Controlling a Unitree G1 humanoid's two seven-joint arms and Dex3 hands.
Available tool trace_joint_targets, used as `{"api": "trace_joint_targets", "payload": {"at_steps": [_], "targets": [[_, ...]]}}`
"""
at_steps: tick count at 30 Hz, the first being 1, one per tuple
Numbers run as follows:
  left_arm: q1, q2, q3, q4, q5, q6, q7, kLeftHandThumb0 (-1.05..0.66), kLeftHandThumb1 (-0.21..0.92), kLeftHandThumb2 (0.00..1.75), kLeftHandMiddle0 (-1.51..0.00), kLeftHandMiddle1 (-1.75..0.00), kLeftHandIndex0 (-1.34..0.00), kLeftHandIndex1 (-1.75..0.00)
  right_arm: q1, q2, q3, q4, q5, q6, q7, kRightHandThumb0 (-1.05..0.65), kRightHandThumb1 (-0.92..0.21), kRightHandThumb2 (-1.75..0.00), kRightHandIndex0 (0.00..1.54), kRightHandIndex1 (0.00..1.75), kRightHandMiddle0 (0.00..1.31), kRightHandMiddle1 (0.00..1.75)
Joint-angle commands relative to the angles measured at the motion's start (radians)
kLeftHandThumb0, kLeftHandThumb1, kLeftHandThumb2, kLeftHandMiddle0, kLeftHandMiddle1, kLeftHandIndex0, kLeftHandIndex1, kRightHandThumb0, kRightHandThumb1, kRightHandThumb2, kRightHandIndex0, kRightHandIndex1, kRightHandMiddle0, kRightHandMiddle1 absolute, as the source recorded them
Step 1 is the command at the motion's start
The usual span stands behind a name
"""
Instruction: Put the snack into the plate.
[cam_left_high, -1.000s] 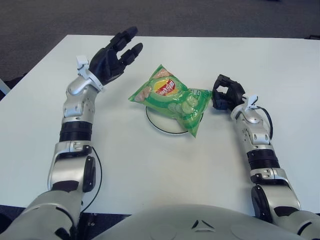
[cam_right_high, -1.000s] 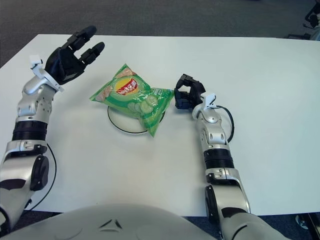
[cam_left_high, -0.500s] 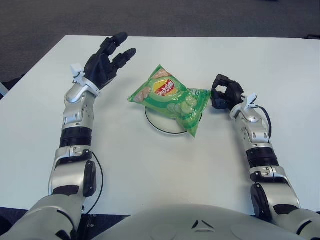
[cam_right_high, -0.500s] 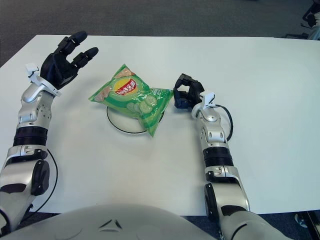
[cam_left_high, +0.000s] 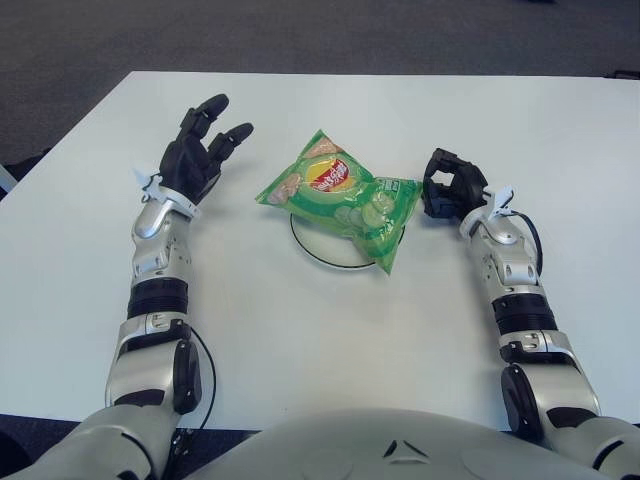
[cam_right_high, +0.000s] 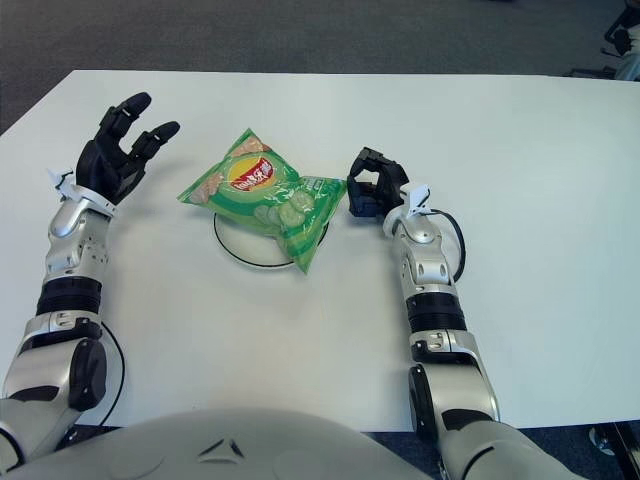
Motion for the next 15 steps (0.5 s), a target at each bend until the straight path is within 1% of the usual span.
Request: {"api": "trace_joint_targets", "payload": {"at_steps": [1,3,4,6,7,8,9,10,11,12,13,15], "targets": [[0.024,-0.020,0.015,-0.004,0.004,0.007,0.076,-0.94,0.92,0.92,-0.42,-1.05,-0.05,-1.23,0.081,0.008,0.019,0.081,-0.034,0.075,-0.009,-0.49,-0.31,-1.33,1.29,1.75,0.62,1.75],[0.039,-0.030,0.011,-0.013,0.036,0.005,0.138,-0.89,0.92,0.92,-0.51,-1.19,-0.14,-1.38,0.081,0.007,0.019,0.080,-0.033,0.076,-0.009,-0.49,-0.31,-1.33,1.29,1.75,0.62,1.75],[0.042,-0.032,0.009,-0.016,0.043,0.003,0.154,-0.86,0.92,0.91,-0.55,-1.28,-0.20,-1.47,0.081,0.007,0.020,0.080,-0.033,0.077,-0.010,-0.49,-0.31,-1.33,1.29,1.75,0.62,1.75],[0.052,-0.037,0.003,-0.022,0.059,-0.002,0.185,-0.81,0.92,0.89,-0.59,-1.38,-0.27,-1.59,0.083,0.007,0.020,0.077,-0.033,0.078,-0.011,-0.49,-0.31,-1.33,1.29,1.75,0.62,1.75],[0.064,-0.044,-0.001,-0.025,0.073,-0.012,0.204,-0.80,0.92,0.89,-0.60,-1.40,-0.28,-1.61,0.084,0.007,0.020,0.075,-0.033,0.078,-0.011,-0.49,-0.31,-1.33,1.29,1.75,0.62,1.75],[0.071,-0.049,-0.004,-0.028,0.083,-0.020,0.217,-0.76,0.92,0.87,-0.61,-1.50,-0.32,-1.66,0.085,0.007,0.021,0.073,-0.033,0.079,-0.011,-0.49,-0.31,-1.33,1.29,1.75,0.62,1.75],[0.085,-0.058,-0.010,-0.031,0.100,-0.034,0.236,-0.75,0.92,0.86,-0.61,-1.53,-0.34,-1.68,0.085,0.007,0.021,0.073,-0.033,0.078,-0.011,-0.49,-0.31,-1.33,1.29,1.75,0.62,1.75],[0.113,-0.071,-0.021,-0.048,0.133,-0.052,0.268,-0.63,0.81,0.90,-0.64,-1.61,-0.36,-1.70,0.085,0.007,0.020,0.073,-0.031,0.077,-0.010,-0.49,-0.31,-1.33,1.29,1.75,0.62,1.75],[0.133,-0.079,-0.028,-0.062,0.156,-0.062,0.291,-0.55,0.70,0.96,-0.69,-1.66,-0.40,-1.72,0.085,0.008,0.020,0.074,-0.030,0.076,-0.010,-0.49,-0.31,-1.33,1.29,1.75,0.62,1.75],[0.156,-0.086,-0.036,-0.081,0.177,-0.063,0.315,-0.53,0.66,0.98,-0.71,-1.68,-0.41,-1.72,0.086,0.008,0.019,0.072,-0.029,0.076,-0.009,-0.49,-0.31,-1.33,1.29,1.75,0.62,1.75],[0.169,-0.090,-0.040,-0.095,0.188,-0.061,0.330,-0.49,0.59,1.03,-0.75,-1.70,-0.44,-1.73,0.087,0.008,0.018,0.071,-0.028,0.076,-0.008,-0.49,-0.31,-1.33,1.29,1.75,0.62,1.75],[0.194,-0.086,-0.040,-0.106,0.196,-0.041,0.349,-0.46,0.51,1.10,-0.81,-1.73,-0.48,-1.74,0.088,0.008,0.018,0.069,-0.027,0.079,-0.008,-0.49,-0.31,-1.33,1.29,1.75,0.62,1.75]]}}
